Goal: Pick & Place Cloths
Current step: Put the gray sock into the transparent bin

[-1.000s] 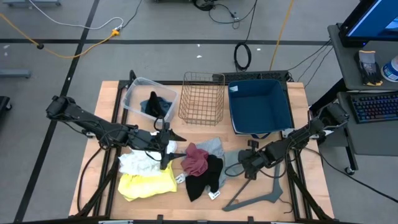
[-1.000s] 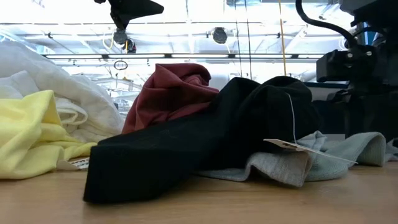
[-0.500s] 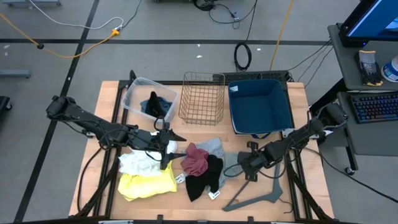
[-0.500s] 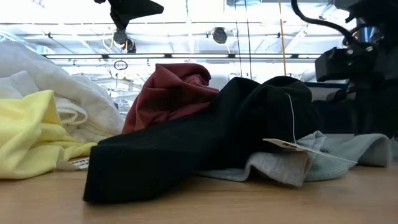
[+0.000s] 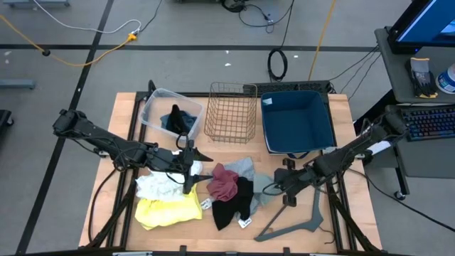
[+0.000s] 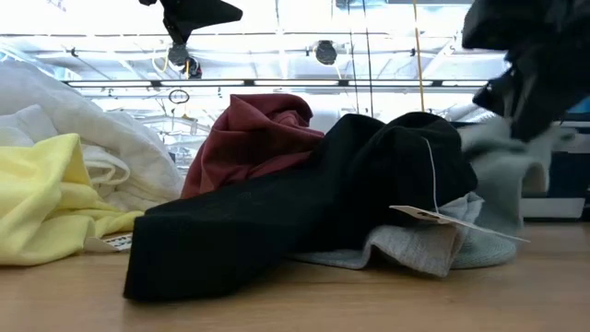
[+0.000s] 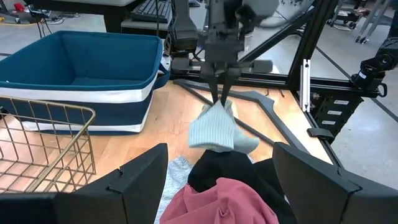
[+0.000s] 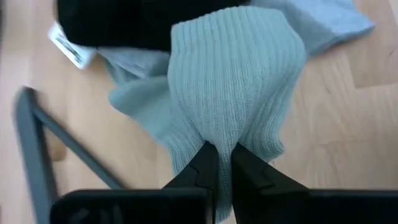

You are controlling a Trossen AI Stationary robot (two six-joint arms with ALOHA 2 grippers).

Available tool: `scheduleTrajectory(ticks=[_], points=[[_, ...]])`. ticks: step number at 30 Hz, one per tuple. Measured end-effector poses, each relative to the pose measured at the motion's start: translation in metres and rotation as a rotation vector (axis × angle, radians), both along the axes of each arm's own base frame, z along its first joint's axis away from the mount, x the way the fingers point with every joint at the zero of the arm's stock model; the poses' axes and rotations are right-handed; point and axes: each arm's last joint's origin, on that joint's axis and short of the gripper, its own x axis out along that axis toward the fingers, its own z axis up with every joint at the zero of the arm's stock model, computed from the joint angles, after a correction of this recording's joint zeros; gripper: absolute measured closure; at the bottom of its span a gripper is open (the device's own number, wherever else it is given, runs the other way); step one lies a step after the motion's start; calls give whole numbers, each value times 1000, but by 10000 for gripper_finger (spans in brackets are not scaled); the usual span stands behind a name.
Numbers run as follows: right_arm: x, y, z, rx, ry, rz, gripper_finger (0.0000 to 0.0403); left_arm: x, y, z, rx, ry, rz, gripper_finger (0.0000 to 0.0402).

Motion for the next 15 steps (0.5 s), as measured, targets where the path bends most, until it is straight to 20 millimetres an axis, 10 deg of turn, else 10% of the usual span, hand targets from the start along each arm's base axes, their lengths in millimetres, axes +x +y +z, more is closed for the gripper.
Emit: scheduleTrajectory(ticks=[15], points=[[-13, -7, 63, 111, -437, 98, 393, 0, 0, 0, -2, 0, 0, 108]])
